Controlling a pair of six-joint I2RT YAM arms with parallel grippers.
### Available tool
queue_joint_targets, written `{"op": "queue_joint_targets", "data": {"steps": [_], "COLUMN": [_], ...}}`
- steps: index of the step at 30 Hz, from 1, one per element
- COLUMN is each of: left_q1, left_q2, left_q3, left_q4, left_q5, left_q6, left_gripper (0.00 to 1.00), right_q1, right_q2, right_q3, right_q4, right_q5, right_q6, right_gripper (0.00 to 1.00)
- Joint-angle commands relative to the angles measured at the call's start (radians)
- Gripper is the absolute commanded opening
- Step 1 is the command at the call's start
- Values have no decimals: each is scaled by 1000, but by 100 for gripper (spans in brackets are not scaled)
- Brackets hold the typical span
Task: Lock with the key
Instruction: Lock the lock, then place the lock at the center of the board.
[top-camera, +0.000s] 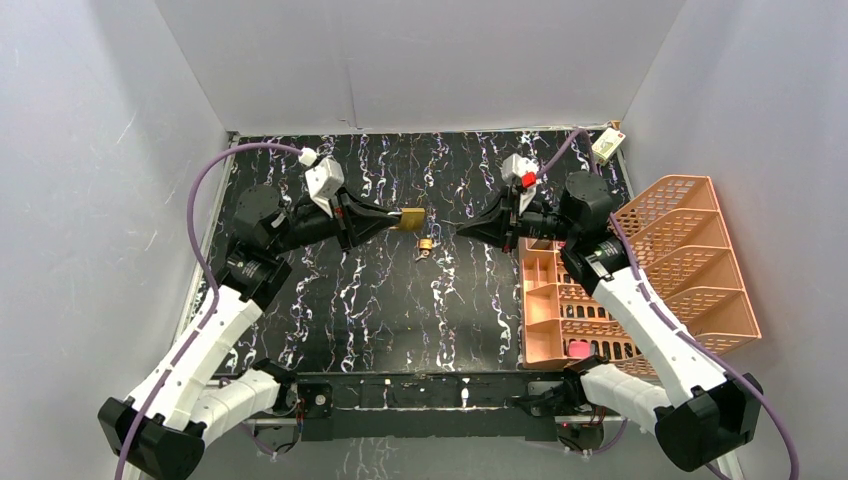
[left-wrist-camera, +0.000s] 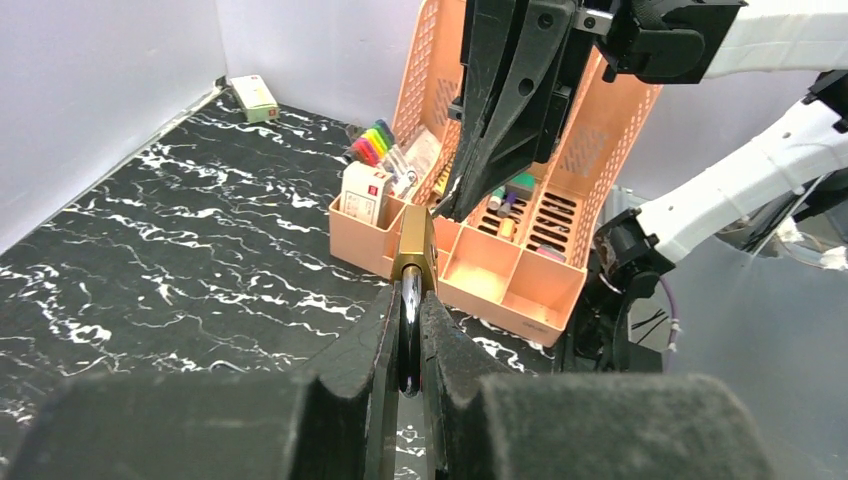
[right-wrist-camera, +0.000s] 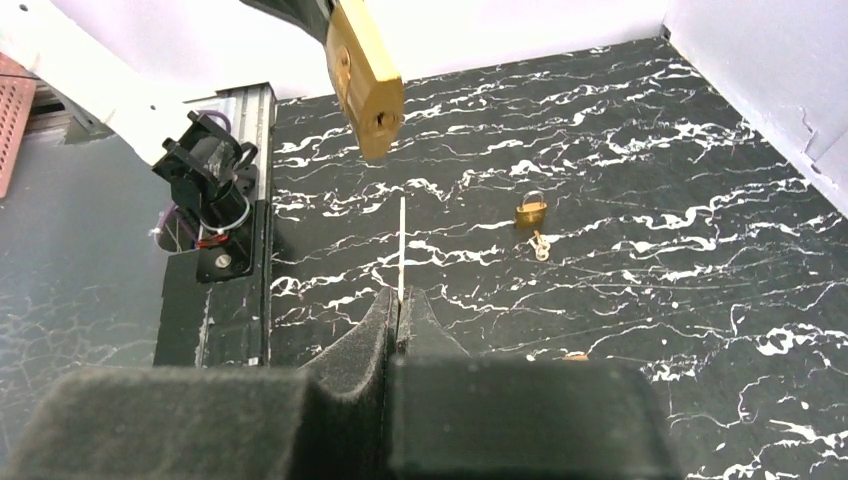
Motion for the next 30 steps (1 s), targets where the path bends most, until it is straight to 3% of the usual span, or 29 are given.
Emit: {"op": "queue_joint_targets", "data": {"steps": [1, 9, 13, 17, 23, 27, 30], "left_q1": [17, 24, 24, 22, 13, -14, -25], "left_q2": [-47, 44, 129, 230, 404, 505, 557], "left_q3": [73, 123, 151, 186, 271, 319, 341], "left_q4": [-49, -334, -428, -466, -565, -624, -649], "left_q5": [-37, -216, -348, -482, -720, -880, -919], "left_q6": [78, 188, 189, 110, 9, -43, -91], "left_gripper": [0, 0, 0, 0, 0, 0, 0], "right_q1": [-7, 0, 70, 150, 281, 315, 317], "right_q2": [-18, 92, 132, 209, 381, 516, 633], "right_q3": [-42, -38, -25, 16, 115, 195, 293], "right_q4": [52, -1, -11, -34, -64, -85, -150], "right_q5": [34, 174, 397, 647, 902, 996, 1034], "right_q6": [-1, 42, 74, 114, 177, 246, 316], "right_gripper": [0, 0, 0, 0, 0, 0, 0]}}
